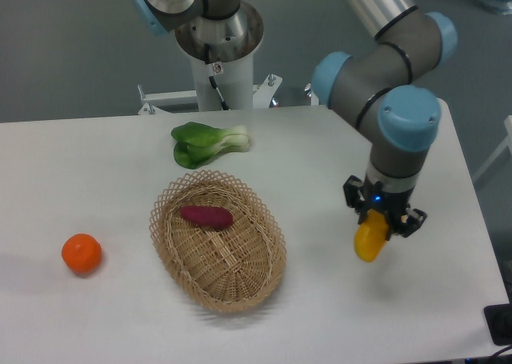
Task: Place the mango in the basket
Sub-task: 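Carry the held yellow mango over the wicker basket and lower it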
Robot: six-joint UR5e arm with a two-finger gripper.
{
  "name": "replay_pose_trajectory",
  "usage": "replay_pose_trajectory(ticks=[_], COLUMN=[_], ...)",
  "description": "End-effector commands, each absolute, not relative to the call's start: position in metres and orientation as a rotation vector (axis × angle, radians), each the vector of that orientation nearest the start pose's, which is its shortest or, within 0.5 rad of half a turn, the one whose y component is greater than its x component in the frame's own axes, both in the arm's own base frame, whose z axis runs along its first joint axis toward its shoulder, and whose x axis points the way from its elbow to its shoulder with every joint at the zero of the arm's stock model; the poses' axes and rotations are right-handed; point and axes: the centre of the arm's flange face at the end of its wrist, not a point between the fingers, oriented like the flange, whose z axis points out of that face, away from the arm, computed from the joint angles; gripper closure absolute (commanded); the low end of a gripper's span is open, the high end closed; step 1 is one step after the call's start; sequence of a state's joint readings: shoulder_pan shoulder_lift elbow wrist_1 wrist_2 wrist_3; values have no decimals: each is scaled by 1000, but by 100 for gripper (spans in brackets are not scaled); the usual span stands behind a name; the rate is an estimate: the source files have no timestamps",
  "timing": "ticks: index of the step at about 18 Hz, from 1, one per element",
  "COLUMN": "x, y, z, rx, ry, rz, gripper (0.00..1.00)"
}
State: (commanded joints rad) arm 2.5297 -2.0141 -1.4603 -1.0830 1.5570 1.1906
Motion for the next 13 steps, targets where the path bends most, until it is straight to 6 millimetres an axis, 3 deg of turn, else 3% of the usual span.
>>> replay_pose_trajectory(ticks=[3, 13], x=[-440, -333], y=[516, 569], z=[338, 305], rx=[-3024, -3066], ry=[371, 524], rz=[200, 156], gripper=[43, 43])
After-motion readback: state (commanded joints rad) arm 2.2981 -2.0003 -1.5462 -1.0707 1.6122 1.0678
